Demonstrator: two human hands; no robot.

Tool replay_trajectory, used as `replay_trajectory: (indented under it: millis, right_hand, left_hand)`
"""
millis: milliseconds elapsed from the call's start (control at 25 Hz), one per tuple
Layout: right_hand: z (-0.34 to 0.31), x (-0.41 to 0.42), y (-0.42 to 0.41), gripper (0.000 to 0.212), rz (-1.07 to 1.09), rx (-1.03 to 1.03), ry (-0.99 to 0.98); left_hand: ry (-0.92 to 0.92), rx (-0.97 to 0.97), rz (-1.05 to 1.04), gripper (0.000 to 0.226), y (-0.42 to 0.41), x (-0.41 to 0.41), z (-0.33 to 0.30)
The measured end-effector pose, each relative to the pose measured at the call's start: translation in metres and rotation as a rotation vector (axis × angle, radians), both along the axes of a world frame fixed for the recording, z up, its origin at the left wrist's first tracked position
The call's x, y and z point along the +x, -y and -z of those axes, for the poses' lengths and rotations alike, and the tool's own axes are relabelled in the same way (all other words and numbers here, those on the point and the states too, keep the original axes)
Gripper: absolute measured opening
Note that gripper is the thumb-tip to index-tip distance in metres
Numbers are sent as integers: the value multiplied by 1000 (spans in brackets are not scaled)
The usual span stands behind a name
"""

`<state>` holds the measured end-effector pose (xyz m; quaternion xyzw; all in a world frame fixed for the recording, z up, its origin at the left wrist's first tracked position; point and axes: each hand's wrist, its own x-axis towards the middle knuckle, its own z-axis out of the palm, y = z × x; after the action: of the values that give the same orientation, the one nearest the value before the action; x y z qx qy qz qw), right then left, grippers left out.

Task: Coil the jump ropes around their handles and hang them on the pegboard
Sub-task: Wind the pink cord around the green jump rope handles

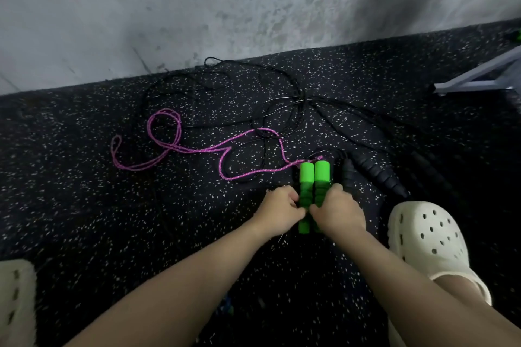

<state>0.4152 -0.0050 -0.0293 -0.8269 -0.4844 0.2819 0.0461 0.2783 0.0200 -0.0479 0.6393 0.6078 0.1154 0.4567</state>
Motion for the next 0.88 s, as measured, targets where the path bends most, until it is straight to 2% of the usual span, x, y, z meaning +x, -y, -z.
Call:
replay_trajectory:
  millis: [80,160,240,280,360,520,680,880]
  right_hand:
    - [1,-5,7,51,169,18,-215]
    - [0,-11,20,48,417,96,-605]
    - [-2,-21,32,50,559,143,-937]
    - [-5,-24,36,52,557,132,-1061]
    - [-19,-34,40,49,423,78,-1219]
    - [-69,-61,34,34,93,-70,-1361]
    - [-135,-83,22,33,-99,-233,-1487]
    - [-235,-107,17,27,-500,-324,-1171]
  left_hand:
    - [68,-92,-30,22,8,-5,-2]
    - [197,-219,-58,25,20,-13,-9]
    - [273,-279,-65,28,33,-25,-23]
    - [293,-284,-68,31,39,-32,-31]
    - [296,-244,-64,31,47,-53,-53]
    - [335,-133,-83,30,60,-107,-106]
    - [348,-26,-98,31,74,-143,-167]
    - [313,89,-39,31,100,-177,-248]
